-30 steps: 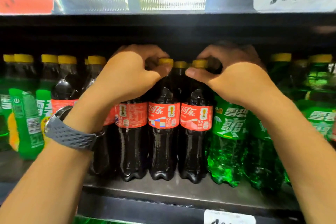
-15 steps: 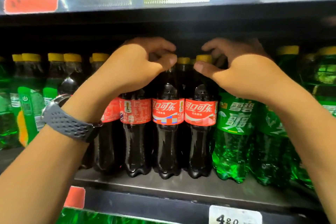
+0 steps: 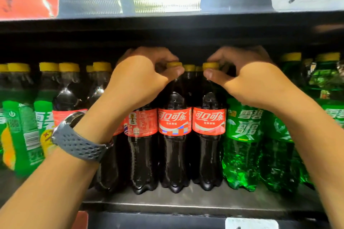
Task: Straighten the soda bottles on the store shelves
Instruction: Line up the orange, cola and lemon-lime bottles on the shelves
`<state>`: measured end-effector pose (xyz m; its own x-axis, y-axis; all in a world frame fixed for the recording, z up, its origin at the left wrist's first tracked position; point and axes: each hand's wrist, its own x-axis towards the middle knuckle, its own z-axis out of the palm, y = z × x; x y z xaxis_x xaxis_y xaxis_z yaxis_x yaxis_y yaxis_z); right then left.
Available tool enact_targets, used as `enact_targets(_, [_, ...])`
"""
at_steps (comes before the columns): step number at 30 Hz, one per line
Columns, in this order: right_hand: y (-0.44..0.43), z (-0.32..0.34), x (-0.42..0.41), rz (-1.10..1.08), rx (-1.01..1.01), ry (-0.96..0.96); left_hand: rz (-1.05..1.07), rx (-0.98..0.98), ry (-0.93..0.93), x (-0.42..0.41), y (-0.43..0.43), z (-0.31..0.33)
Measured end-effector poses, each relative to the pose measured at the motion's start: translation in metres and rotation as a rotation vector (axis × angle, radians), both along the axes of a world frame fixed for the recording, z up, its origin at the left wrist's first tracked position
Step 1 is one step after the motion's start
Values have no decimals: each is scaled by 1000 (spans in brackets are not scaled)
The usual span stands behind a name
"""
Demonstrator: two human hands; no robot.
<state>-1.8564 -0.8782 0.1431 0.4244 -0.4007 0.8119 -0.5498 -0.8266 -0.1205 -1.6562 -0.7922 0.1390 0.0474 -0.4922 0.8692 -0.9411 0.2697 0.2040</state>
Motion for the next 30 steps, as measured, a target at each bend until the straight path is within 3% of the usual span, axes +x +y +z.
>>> enact_targets(6, [6, 5, -5, 45, 51, -9, -110, 12, 3, 10, 20, 13])
enact_targets(11, [20, 12, 1, -35, -74, -17, 145, -63, -220, 51, 59, 26])
enact_targets(16, [43, 16, 49, 53, -83, 43, 299, 122, -181, 92, 69, 19])
enact_targets(20, [50, 21, 93, 91, -11, 86, 165, 244, -125, 106, 65, 15])
enact_targets(24, [48, 24, 122, -56, 42, 159, -11, 275, -58, 116, 70, 18])
enact_targets(30, [45, 19, 119, 0, 76, 80, -49, 135, 34, 114, 63, 10])
